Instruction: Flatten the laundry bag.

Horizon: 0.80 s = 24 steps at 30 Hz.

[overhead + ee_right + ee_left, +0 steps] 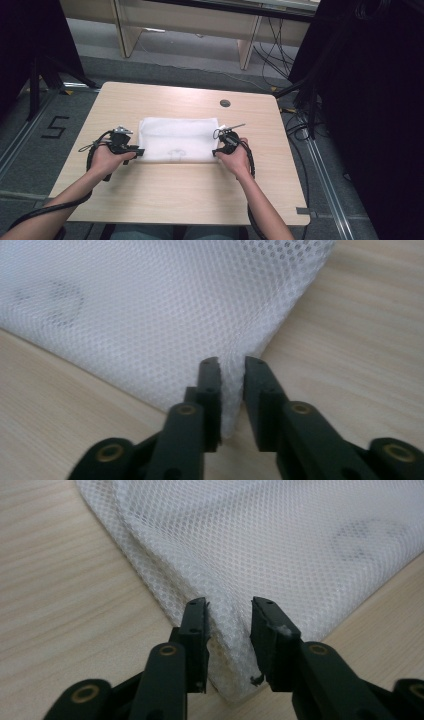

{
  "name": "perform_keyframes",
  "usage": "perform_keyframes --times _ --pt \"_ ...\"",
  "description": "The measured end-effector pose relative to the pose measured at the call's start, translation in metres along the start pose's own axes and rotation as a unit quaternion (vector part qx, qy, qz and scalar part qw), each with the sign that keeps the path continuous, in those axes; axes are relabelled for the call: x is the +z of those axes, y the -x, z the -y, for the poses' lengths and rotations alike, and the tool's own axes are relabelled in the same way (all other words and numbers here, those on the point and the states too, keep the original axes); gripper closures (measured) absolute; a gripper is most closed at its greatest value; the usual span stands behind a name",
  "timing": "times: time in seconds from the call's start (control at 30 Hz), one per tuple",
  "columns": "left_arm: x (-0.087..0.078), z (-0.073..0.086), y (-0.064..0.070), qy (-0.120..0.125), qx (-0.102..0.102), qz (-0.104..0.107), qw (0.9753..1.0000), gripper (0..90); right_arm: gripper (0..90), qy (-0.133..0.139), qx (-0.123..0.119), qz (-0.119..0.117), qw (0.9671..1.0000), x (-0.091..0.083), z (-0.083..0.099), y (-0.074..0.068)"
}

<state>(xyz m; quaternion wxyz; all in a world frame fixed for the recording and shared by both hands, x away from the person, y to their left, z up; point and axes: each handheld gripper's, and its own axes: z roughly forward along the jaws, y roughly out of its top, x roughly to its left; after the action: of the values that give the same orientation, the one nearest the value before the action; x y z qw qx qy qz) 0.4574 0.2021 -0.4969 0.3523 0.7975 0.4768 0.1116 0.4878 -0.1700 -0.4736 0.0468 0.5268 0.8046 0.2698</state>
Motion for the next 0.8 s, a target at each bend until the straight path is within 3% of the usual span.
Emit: perform_keyframes --times 0.07,0.1,0.17,0.2,0.4,0.5,0.57,0.6,0.7,0.73,0.8 --pt "0.002 0.001 0.002 -0.005 0.011 0.0 0.9999 72.6 86.1 -0.007 0.002 0.002 1.0 0.001 0.001 -0.003" --pt "0.003 0.001 0.003 -0.008 0.015 0.0 0.9998 74.5 86.7 -0.007 -0.02 0.008 0.9997 0.001 0.002 -0.001" --pt "0.003 0.002 0.005 -0.013 0.029 0.003 0.9995 76.9 87.0 -0.023 -0.006 0.014 0.9996 -0.001 0.005 -0.004" --pt "0.003 0.003 0.007 -0.013 0.026 0.007 0.9995 77.4 87.0 -0.021 -0.011 0.008 0.9997 -0.003 0.007 -0.004" --pt "-0.001 0.009 0.023 -0.031 0.053 0.023 0.9979 78.3 86.3 -0.034 -0.028 0.003 0.999 -0.016 0.031 -0.005" --pt "-0.004 0.014 0.031 -0.042 0.068 0.036 0.9961 78.1 81.0 -0.051 -0.036 -0.004 0.9981 -0.026 0.042 -0.007" --pt "-0.007 0.016 0.032 -0.045 0.075 0.034 0.9956 77.7 73.8 -0.058 -0.027 0.0 0.9979 -0.034 0.046 -0.009" --pt "-0.008 0.016 0.033 -0.047 0.075 0.034 0.9955 77.3 70.9 -0.047 -0.038 -0.002 0.9982 -0.037 0.046 -0.008" --pt "-0.009 0.016 0.029 -0.048 0.083 0.023 0.9951 76.4 64.5 -0.028 -0.038 0.003 0.9989 -0.049 0.044 -0.006" --pt "-0.011 0.015 0.028 -0.056 0.087 0.021 0.9944 76.5 63.4 -0.012 -0.04 0.011 0.9991 -0.052 0.043 -0.005" --pt "-0.012 0.016 0.027 -0.061 0.094 0.016 0.9936 76.3 60.0 -0.004 -0.031 0.024 0.9992 -0.055 0.037 -0.002"
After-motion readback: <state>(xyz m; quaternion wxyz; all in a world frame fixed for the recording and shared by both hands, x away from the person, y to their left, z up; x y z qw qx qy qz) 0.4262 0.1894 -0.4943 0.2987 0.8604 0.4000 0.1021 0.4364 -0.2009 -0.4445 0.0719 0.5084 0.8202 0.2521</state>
